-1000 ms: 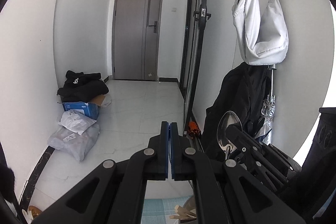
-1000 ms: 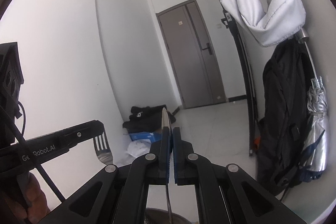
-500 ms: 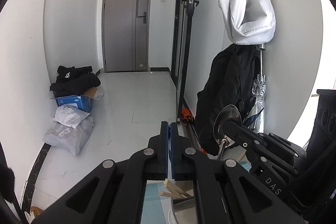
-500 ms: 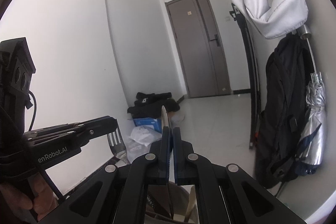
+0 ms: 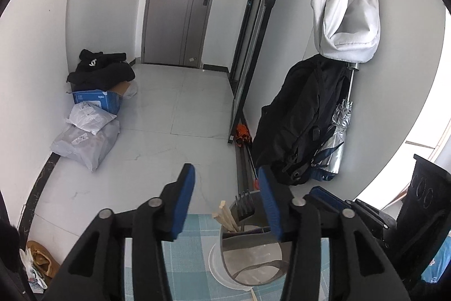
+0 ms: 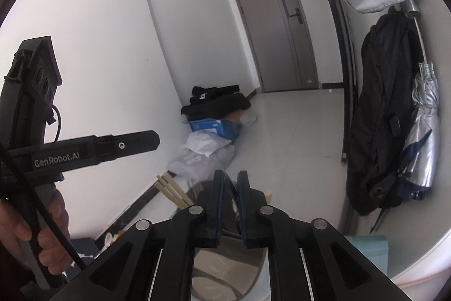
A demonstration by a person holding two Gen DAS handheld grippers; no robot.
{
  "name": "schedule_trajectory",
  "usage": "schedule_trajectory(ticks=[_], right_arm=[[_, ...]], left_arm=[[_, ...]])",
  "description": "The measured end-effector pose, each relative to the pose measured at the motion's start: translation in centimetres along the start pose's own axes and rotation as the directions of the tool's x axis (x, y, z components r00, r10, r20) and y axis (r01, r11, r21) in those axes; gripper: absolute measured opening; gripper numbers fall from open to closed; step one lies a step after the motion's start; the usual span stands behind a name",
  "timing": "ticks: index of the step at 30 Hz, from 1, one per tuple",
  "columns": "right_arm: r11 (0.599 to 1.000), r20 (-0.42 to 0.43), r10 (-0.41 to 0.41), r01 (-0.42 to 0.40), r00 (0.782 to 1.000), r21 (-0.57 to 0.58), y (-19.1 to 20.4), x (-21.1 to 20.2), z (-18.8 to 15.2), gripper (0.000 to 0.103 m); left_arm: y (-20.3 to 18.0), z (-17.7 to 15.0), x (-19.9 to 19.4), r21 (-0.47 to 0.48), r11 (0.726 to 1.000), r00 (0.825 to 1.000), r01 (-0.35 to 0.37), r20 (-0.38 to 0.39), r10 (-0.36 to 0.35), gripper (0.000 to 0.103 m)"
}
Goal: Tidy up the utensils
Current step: 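Withdraw both grippers from the holder back over the remaining chopsticks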
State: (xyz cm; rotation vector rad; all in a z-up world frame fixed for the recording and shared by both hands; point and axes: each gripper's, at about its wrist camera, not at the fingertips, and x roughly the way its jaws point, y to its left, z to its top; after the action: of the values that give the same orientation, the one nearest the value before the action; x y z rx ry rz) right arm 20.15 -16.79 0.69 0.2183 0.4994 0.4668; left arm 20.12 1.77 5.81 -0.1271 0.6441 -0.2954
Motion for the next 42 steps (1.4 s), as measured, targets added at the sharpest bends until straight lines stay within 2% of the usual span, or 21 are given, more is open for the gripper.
schedule_trajectory(ticks=[3, 5, 7, 9, 13, 19, 30, 35, 42], right_arm=[[1.0, 0.008, 0.005, -0.005, 1.0, -0.002, 0.4, -1.6, -0.1, 0.036], [1.0, 0.012, -0.006, 0.007, 1.0, -0.01, 0.9, -2.6, 0.0, 0.038], [1.0, 0.02, -0.015, 0.016, 1.0, -0.011, 1.1, -3.5, 0.1, 0.041], [1.0, 0.03, -0.023, 0.023, 0.999, -0.004, 1.3, -4.6, 0.1, 0.048], [0.999, 0.039, -0.033, 0.033, 0.999, -0.011, 1.8, -7.0, 0.1, 0.052], [0.998, 0.062, -0.059, 0.059, 0.996, -0.007, 2.3, -10.4, -0.6, 0.06], [0.997, 0.032, -0.075, 0.074, 0.997, 0.014, 3.8, -14.4, -4.6, 0.075], [0.996, -0.009, -0.08, 0.08, 0.997, 0.024, 4.3, -15.1, -7.1, 0.081], [0.995, -0.094, -0.096, 0.099, 0.991, 0.021, 4.7, -14.7, -10.3, 0.082]], left_arm=[[-0.3, -0.2, -1.5, -0.009, 0.999, 0.999, -0.045, 0.016, 0.045, 0.057], [-0.2, -0.3, -2.3, -0.027, 0.998, 0.998, -0.053, 0.02, 0.053, 0.057], [-0.2, -0.5, -3.1, -0.043, 0.996, 0.997, -0.072, 0.021, 0.073, 0.065], [-0.5, -0.8, -4.3, -0.057, 0.994, 0.995, -0.093, 0.035, 0.095, 0.071], [-1.2, -1.7, -6.4, -0.065, 0.99, 0.99, -0.122, 0.059, 0.126, 0.082], [-1.7, -3.5, -8.5, -0.091, 0.985, 0.986, -0.148, 0.068, 0.155, 0.091], [-2.6, -8.1, -11.4, -0.123, 0.975, 0.979, -0.187, 0.064, 0.196, 0.102], [-2.4, -10.2, -11.8, -0.135, 0.971, 0.977, -0.199, 0.045, 0.207, 0.102], [-1.6, -13.4, -11.2, -0.161, 0.963, 0.976, -0.216, 0.004, 0.22, 0.102]])
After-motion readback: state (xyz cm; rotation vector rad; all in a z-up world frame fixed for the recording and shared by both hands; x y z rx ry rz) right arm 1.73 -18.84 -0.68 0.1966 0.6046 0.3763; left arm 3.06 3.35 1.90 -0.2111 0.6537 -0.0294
